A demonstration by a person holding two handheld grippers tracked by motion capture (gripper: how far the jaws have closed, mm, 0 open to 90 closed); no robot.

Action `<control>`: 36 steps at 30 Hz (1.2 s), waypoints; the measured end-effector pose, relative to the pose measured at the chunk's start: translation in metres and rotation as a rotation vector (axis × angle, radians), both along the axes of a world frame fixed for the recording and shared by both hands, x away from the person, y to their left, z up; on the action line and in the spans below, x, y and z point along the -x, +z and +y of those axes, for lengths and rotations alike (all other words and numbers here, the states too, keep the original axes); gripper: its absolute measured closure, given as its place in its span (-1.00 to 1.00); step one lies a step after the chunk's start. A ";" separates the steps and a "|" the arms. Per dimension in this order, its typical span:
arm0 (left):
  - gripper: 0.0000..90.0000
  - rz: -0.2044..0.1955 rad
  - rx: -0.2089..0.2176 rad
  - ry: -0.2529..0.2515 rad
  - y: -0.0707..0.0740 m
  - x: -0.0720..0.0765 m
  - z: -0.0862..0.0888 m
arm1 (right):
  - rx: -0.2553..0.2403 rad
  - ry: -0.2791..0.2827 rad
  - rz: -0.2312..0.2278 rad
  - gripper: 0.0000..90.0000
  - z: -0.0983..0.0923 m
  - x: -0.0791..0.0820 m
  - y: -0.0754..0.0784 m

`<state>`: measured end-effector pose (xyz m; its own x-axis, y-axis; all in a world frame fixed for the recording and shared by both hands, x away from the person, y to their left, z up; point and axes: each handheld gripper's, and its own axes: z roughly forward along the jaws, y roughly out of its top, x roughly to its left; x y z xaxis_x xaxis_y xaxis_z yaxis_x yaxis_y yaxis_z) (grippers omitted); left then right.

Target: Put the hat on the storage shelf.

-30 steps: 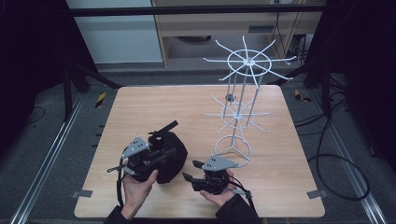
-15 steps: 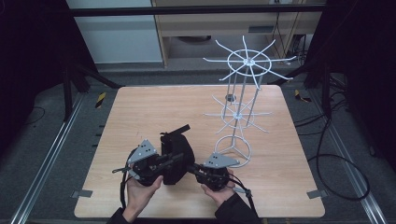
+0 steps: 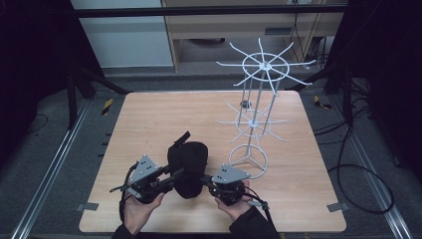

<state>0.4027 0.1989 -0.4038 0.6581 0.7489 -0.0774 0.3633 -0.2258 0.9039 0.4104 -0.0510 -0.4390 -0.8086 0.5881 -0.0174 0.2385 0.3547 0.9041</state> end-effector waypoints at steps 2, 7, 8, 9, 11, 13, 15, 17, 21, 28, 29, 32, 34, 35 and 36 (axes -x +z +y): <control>0.26 -0.002 -0.006 0.018 -0.002 0.001 0.005 | 0.016 0.008 0.000 0.94 0.005 0.001 0.000; 0.01 -0.007 -0.021 0.087 -0.009 0.001 0.022 | 0.039 0.017 0.003 0.92 0.023 -0.001 0.002; -0.03 -0.004 -0.022 0.102 -0.011 0.001 0.027 | 0.040 0.019 0.004 0.91 0.027 -0.002 0.002; -0.07 -0.003 -0.027 0.120 -0.012 0.000 0.032 | 0.041 0.021 0.002 0.91 0.032 -0.002 0.002; -0.17 0.012 -0.025 0.163 -0.018 -0.002 0.045 | 0.046 0.023 -0.001 0.91 0.043 -0.004 0.002; -0.25 0.021 -0.029 0.183 -0.020 -0.003 0.054 | 0.047 0.032 -0.008 0.91 0.054 -0.005 0.001; -0.28 0.021 -0.056 0.223 -0.024 -0.004 0.064 | 0.059 0.038 -0.007 0.90 0.065 -0.006 -0.001; -0.31 0.024 -0.078 0.253 -0.027 -0.004 0.071 | 0.070 0.051 -0.010 0.91 0.076 -0.007 -0.003; -0.33 0.033 -0.066 0.293 -0.028 -0.005 0.085 | 0.094 0.060 -0.005 0.90 0.094 -0.007 -0.007; -0.33 0.036 -0.054 0.314 -0.028 -0.007 0.094 | 0.148 0.062 0.010 0.86 0.114 -0.007 -0.019; -0.33 0.038 -0.053 0.315 -0.029 -0.007 0.094 | 0.143 0.063 0.012 0.78 0.114 -0.006 -0.019; -0.32 0.039 -0.045 0.322 -0.028 -0.008 0.097 | 0.128 0.070 0.023 0.64 0.108 -0.005 -0.017; -0.32 0.038 -0.039 0.323 -0.026 -0.009 0.098 | 0.099 0.069 0.025 0.62 0.098 -0.003 -0.015; -0.30 0.038 -0.036 0.322 -0.025 -0.009 0.099 | 0.083 0.068 0.028 0.60 0.092 -0.003 -0.013; -0.29 0.039 -0.033 0.320 -0.025 -0.009 0.099 | 0.061 0.060 0.030 0.58 0.083 -0.003 -0.011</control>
<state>0.4116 0.2975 -0.4286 0.3856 0.9200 -0.0704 0.4546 -0.1230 0.8822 0.4130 0.0315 -0.4495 -0.8429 0.5374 -0.0270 0.2420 0.4235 0.8730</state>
